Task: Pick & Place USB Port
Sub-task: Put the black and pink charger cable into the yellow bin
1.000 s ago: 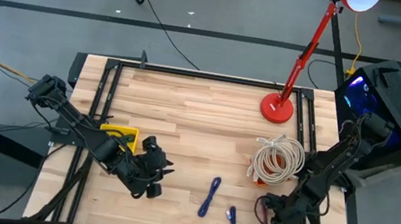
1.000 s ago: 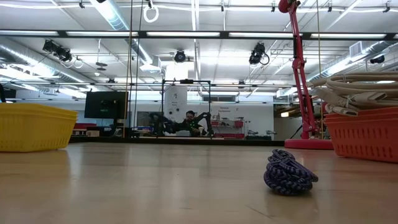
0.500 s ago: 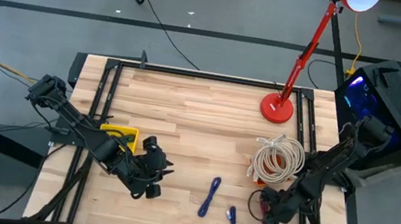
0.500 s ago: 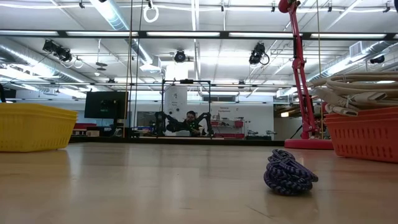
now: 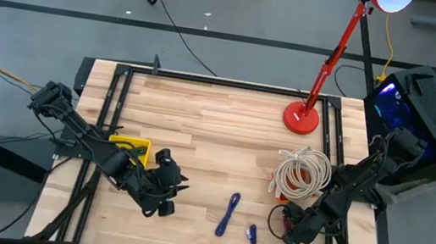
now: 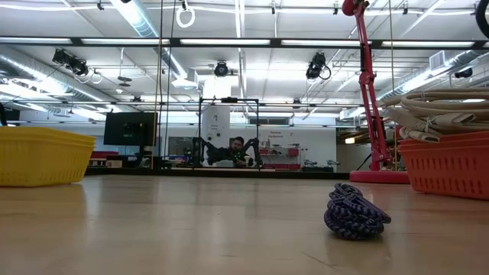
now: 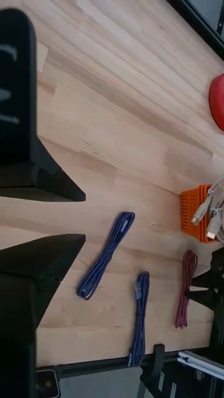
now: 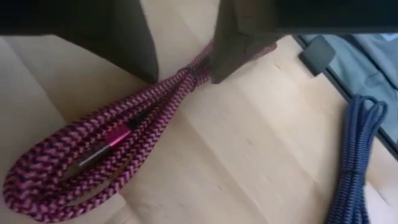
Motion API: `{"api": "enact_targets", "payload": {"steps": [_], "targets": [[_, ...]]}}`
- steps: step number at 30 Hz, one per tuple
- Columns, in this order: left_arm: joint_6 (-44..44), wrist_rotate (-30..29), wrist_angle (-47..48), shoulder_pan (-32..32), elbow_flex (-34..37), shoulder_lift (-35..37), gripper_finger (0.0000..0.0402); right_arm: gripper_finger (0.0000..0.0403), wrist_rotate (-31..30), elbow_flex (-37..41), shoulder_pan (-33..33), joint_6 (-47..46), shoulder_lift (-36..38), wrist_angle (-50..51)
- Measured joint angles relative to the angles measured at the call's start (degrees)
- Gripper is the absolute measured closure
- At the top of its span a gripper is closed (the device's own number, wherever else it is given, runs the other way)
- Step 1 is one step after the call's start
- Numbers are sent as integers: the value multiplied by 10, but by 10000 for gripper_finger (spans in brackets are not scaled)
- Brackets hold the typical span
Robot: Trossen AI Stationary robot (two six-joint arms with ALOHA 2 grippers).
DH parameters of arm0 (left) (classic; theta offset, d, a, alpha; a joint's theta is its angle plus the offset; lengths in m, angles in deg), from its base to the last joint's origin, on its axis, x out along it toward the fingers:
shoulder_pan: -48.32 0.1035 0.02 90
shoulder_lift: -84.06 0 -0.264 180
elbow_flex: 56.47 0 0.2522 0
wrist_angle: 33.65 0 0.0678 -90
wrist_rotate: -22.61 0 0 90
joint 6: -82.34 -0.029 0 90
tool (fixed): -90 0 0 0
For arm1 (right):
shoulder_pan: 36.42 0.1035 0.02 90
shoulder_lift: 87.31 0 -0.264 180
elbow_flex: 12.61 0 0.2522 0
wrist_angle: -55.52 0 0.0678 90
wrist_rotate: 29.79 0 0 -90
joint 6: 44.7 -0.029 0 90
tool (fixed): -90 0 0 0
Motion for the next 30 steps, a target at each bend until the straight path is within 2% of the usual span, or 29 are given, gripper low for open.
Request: {"api": "enact_targets", "payload": {"steps": [3, 5, 7, 14, 20, 26, 30], "targets": [[0, 0, 0, 0, 0, 0, 303, 302, 0, 1, 0, 6, -1, 9], [0, -1, 0, 0, 0, 0, 303, 357, 0, 1, 0, 16, -1, 9], [0, -1, 0, 0, 0, 0, 303, 385, -6, 1, 2, 39, -1, 4], [0, -1, 0, 0, 0, 0, 303, 394, -2, -3, 4, 61, 0, 5], [0, -2, 0, 0, 0, 0, 303, 398, -14, -57, 4, 98, 13, 78], [0, -1, 1, 0, 0, 0, 303, 398, -21, -175, 2, 147, 23, 204], [-6, -3, 2, 0, 0, 0, 303, 398, -78, -285, -4, 195, 25, 312]]}}
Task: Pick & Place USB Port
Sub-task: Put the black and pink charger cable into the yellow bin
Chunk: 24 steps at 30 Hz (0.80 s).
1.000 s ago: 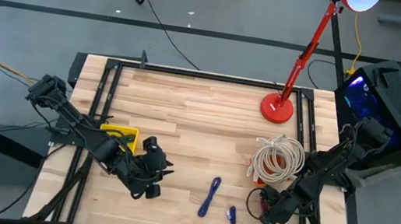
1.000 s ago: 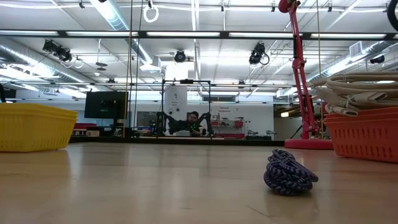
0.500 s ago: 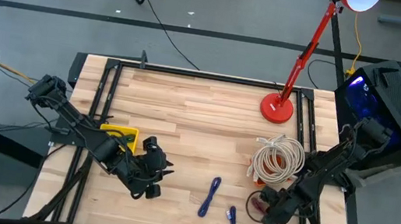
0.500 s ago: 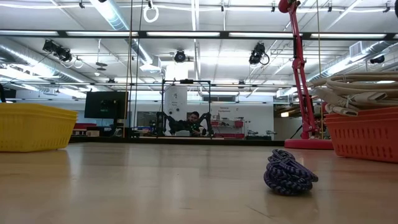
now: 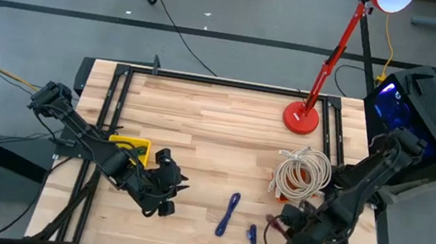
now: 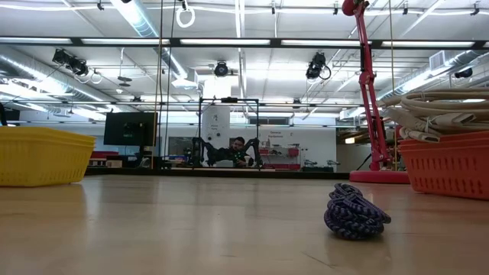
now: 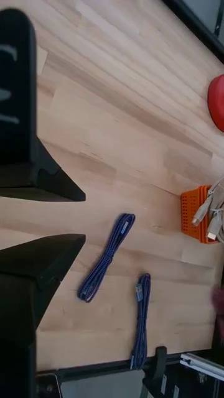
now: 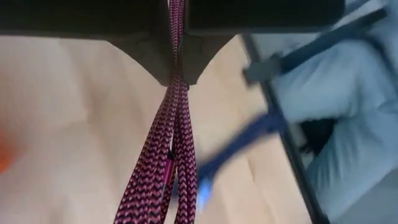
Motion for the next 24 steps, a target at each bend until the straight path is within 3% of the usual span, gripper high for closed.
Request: {"api": "enact_targets", "payload": {"steps": [5, 8, 10, 16, 19, 24], "targets": [[-10, -27, -3, 0, 0, 0, 303, 398, -194, -143, -7, 100, 1, 125], [-40, -59, -28, 0, 0, 0, 303, 398, -333, -191, -11, 189, 1, 129], [-85, -79, -76, 1, 0, 0, 303, 398, -393, -206, -21, 245, 2, 112], [-283, -52, -302, 5, 0, 0, 303, 398, -415, -208, -74, 409, 1, -14], [-326, -3, -359, 16, 0, 0, 303, 398, -409, -192, -87, 494, 1, -105], [-342, 13, -400, 45, 0, 0, 303, 398, -374, -166, -100, 599, 1, -251]]}}
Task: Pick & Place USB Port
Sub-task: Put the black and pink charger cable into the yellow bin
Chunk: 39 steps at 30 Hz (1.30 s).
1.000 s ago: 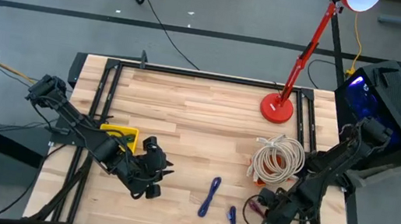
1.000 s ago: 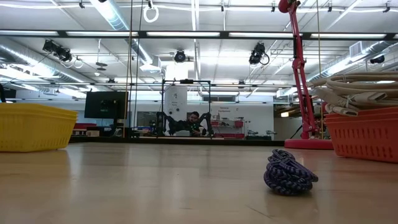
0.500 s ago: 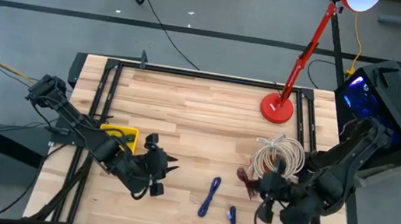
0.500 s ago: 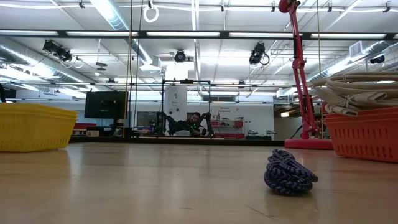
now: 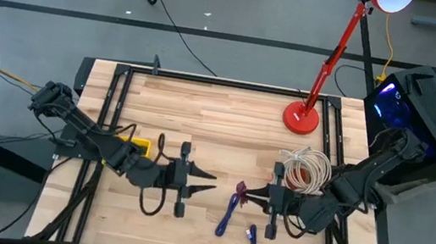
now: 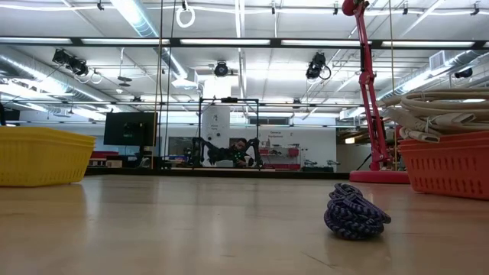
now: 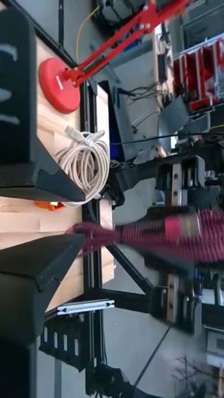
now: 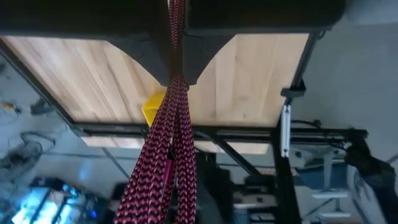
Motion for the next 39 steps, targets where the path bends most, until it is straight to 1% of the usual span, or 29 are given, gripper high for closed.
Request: {"api": "enact_targets", "payload": {"steps": [4, 8, 17, 22, 30, 35, 39], "targets": [[3, 50, -13, 25, 0, 0, 303, 398, 7, 14, -5, 35, 0, -47], [2, 103, -56, 44, 0, -10, 303, 399, 10, 22, -15, 39, -1, -49], [-2, 180, -136, 66, 0, -55, 303, 399, 13, 23, -24, 45, -2, -55], [-12, 187, -175, 73, 0, -63, 303, 399, 13, 23, -24, 45, -5, -58], [-9, 229, -197, 79, 0, -64, 303, 399, 24, 23, -29, 54, -7, -65], [-9, 226, -200, 79, 0, -64, 303, 399, 42, 23, -38, 53, -7, -69], [-9, 224, -204, 85, 0, -66, 303, 399, 43, 23, -42, 53, -7, -69]]}}
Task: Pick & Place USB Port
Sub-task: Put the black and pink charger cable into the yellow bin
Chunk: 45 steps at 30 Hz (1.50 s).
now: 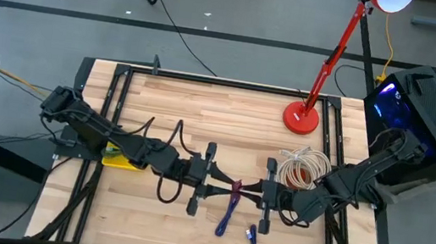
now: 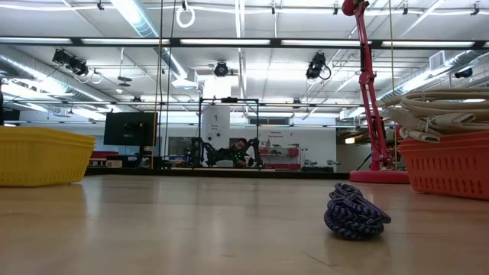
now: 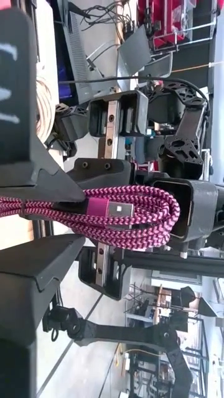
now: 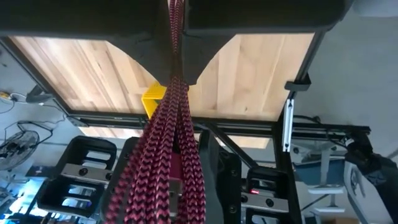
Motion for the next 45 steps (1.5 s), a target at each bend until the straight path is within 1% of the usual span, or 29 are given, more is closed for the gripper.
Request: {"api": "enact_targets", "payload": {"steps": [2, 4, 5, 7, 8, 13, 14, 16, 19, 24, 27, 31, 35, 38, 41, 43, 45], "targets": [[-1, 1, 1, 3, 0, -1, 305, 399, 0, 0, 0, 0, 0, 1], [-3, 2, -2, 7, 0, -4, 316, 399, -1, 0, 0, -1, 0, 1], [-6, 2, -4, 9, 0, -6, 328, 399, -1, 0, 0, -1, 0, 3], [-22, 3, 0, 9, 0, -7, 368, 399, -1, 1, 0, -2, -1, 8], [-27, 2, 0, 9, 0, -7, 380, 399, 0, 1, 0, -2, -1, 7], [-40, -27, -1, 1, 0, -7, 387, 403, -1, 0, 0, -4, 0, 12], [-46, -35, -1, -1, 0, -7, 394, 402, -1, 0, 0, -4, 0, 13], [-57, -64, 0, -7, 0, -7, 397, 400, -4, 0, 0, -4, 0, 15], [-62, -83, 4, -11, 0, -7, 397, 374, -2, 0, -1, -2, 0, 15], [-62, -131, 29, -11, -1, 0, 397, 307, -6, 0, -1, -5, -1, 18], [-55, -159, 72, -12, -1, 12, 397, 277, -6, 0, -1, -6, -1, 23], [-32, -262, 197, -28, -1, 46, 397, 258, 3, 0, 3, -39, 4, 64], [54, -381, 381, -55, -1, 94, 397, 260, 1, 0, 9, -85, 9, 121], [159, -431, 527, -74, -1, 133, 397, 269, 0, 0, 18, -104, 10, 145], [302, -468, 675, -95, -1, 164, 397, 280, 0, 0, 27, -113, 10, 158], [401, -479, 770, -114, -1, 178, 397, 288, -2, 0, 33, -114, 10, 164], [490, -477, 869, -134, -1, 183, 397, 296, -7, 0, 37, -114, 10, 169]]}}
